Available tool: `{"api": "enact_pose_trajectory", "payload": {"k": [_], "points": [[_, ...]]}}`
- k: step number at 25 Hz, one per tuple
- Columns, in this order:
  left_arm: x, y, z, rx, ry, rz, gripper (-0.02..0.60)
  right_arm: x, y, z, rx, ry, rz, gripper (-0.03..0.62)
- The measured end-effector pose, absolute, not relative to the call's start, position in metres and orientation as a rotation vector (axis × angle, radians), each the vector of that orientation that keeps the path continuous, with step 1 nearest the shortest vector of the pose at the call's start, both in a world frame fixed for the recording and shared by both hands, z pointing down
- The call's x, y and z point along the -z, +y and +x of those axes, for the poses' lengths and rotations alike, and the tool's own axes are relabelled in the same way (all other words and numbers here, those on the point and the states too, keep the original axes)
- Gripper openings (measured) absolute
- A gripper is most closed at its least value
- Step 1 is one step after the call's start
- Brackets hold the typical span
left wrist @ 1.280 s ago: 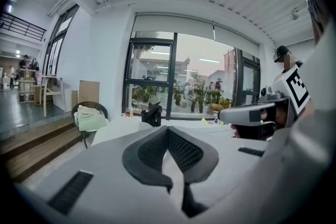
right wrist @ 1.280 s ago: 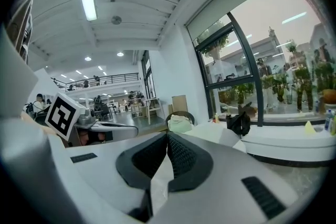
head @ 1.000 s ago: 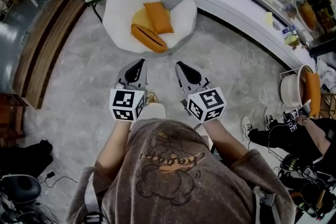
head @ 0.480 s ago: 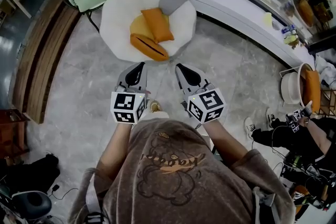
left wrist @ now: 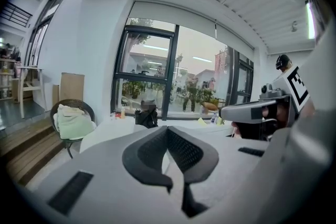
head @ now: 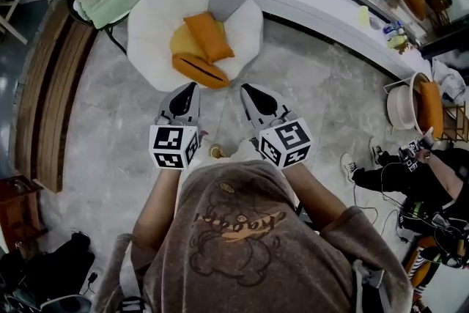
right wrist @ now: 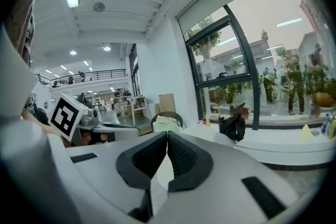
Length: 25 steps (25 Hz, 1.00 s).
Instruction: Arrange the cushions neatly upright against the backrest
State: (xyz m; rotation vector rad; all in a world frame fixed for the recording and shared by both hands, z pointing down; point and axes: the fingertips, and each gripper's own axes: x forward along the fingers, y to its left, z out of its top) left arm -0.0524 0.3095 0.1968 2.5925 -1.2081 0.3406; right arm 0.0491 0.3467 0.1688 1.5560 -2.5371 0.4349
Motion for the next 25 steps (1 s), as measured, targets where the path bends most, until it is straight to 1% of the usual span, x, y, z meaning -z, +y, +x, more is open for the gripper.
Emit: {"api": "enact_pose_trajectory", "payload": {"k": [13,25], "points": [[-0.209,0.255,-0.042,-0.353,-1.234,2.579,0.006,-0.182,0.287,0.061,-0.45,-2.555,1.54,0.02],[-0.2,0.159,-0.017,-0.346,-1.296,2.536,0.005,-0.177,0.179,0.083,-0.455,-2.605,1.435,0.02]]}}
